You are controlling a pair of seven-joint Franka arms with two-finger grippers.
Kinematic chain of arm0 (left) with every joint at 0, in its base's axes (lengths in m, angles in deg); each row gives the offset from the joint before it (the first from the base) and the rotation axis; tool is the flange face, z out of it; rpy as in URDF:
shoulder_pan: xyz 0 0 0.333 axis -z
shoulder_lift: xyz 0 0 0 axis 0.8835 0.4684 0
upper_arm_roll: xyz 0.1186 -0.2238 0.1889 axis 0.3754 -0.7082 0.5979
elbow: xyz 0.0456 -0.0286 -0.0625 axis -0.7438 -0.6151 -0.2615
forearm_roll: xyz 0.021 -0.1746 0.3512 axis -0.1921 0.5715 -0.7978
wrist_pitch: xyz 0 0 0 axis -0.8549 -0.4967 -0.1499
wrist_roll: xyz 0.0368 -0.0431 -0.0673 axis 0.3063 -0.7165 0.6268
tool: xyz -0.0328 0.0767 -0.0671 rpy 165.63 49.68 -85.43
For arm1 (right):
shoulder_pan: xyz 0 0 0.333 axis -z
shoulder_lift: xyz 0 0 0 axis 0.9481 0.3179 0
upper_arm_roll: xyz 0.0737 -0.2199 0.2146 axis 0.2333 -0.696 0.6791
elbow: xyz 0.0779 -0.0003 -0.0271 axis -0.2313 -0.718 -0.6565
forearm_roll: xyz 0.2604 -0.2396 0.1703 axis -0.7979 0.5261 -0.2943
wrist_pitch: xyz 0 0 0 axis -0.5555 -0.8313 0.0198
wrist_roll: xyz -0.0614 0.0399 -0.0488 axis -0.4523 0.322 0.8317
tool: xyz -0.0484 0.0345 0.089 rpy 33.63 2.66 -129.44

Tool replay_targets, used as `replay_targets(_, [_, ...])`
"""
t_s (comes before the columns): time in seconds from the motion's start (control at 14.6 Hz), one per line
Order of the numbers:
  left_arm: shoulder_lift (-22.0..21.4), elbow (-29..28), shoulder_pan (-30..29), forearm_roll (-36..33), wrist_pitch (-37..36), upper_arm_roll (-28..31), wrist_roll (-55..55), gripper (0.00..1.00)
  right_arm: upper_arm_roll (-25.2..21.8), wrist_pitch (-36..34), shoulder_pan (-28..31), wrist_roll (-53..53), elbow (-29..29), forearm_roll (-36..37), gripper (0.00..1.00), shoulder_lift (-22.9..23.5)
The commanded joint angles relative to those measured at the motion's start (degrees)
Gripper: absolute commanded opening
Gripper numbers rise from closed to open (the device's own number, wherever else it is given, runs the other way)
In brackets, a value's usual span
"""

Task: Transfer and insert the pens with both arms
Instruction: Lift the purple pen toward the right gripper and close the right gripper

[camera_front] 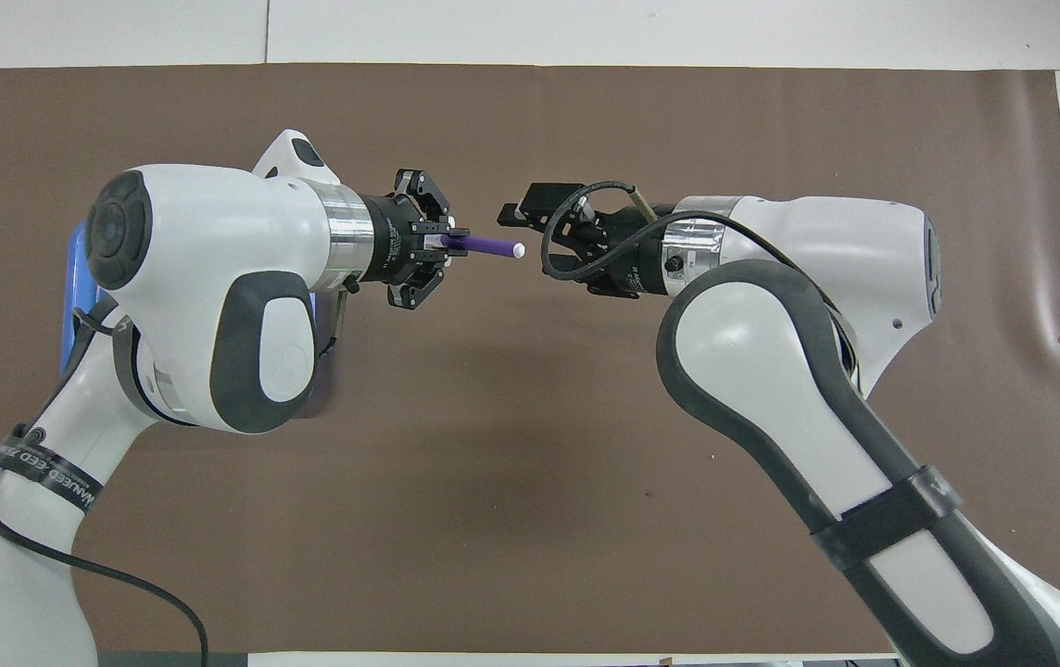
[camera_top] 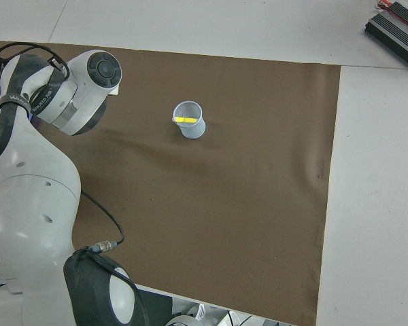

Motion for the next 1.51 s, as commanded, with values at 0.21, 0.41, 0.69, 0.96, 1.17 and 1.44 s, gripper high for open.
replay_targets(0.21, [1.1, 1.5, 2.3, 1.1, 1.6, 0.8, 2.6, 0.0, 0.1, 0.5, 0.4, -1.4, -2.6, -1.6, 0.77, -2.1])
replay_targets(0.41, [1.1, 1.4, 3.3, 1.1, 1.2, 0.9, 2.6, 0.0, 0.1, 0.6, 0.5, -1.4, -2.5, -1.6, 0.64, -2.0])
replay_targets(0.69, [1.1, 1.4, 3.5, 1.1, 0.8, 0.8, 2.6, 0.0, 0.1, 0.8, 1.5, -1.4, -2.2, -1.6, 0.61, -1.9])
replay_targets(0.96, [1.1, 1.4, 4.0, 1.1, 0.9, 0.8, 2.5, 0.0, 0.1, 1.0, 1.9, -1.4, -2.2, -1.6, 0.61, -1.8])
replay_targets(1.17, [1.1, 1.4, 4.0, 1.1, 1.2, 0.9, 2.5, 0.0, 0.1, 1.2, 1.5, -1.4, -2.3, -1.6, 0.6, -1.9])
replay_targets(1.44, [1.1, 1.4, 4.0, 1.1, 1.4, 0.9, 2.6, 0.0, 0.1, 1.2, 1.2, -1.3, -2.5, -1.6, 0.6, -2.0])
